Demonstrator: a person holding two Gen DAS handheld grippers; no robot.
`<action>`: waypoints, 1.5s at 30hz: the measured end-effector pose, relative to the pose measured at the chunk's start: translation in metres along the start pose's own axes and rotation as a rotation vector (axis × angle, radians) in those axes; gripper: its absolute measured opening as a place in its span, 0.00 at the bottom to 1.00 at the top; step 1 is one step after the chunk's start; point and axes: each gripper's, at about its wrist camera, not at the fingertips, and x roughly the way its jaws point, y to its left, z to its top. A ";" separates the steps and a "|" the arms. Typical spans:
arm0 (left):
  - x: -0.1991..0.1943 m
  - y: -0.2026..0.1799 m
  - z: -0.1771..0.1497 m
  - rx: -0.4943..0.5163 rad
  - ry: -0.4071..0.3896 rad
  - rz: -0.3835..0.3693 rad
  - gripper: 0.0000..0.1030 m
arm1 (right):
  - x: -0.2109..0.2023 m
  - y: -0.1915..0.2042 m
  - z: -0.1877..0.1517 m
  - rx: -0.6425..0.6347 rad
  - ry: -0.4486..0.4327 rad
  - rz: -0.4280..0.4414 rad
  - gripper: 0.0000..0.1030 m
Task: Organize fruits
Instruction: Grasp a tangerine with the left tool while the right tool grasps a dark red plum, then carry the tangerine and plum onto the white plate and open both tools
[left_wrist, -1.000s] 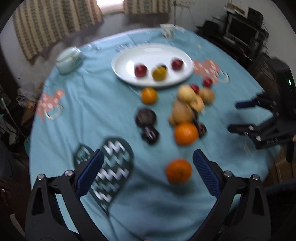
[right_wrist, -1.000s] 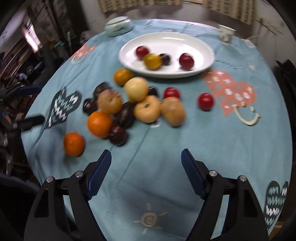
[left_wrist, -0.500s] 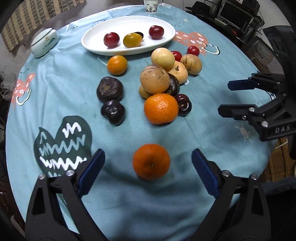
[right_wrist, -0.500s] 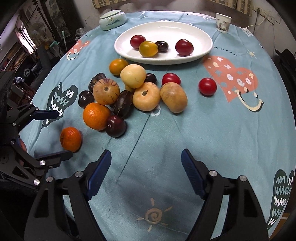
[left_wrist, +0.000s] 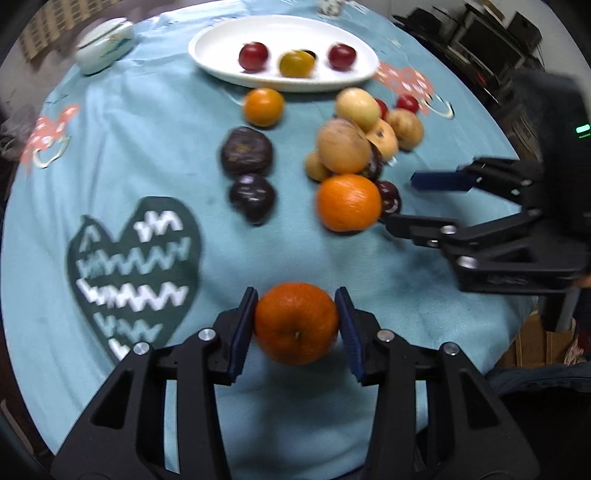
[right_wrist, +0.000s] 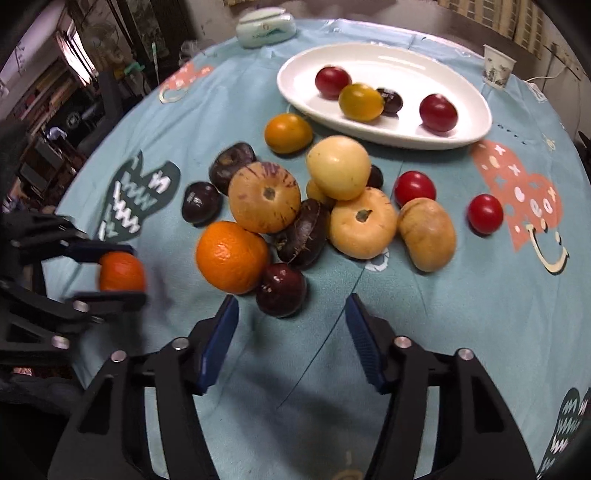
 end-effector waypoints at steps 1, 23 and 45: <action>-0.004 0.003 -0.001 -0.008 -0.009 0.004 0.42 | 0.004 0.000 0.002 -0.005 0.006 -0.004 0.55; -0.056 -0.023 0.093 0.084 -0.205 -0.019 0.43 | -0.068 -0.050 -0.003 0.108 -0.153 0.045 0.29; -0.030 -0.027 0.226 0.057 -0.258 0.073 0.43 | -0.092 -0.112 0.111 0.190 -0.344 0.060 0.29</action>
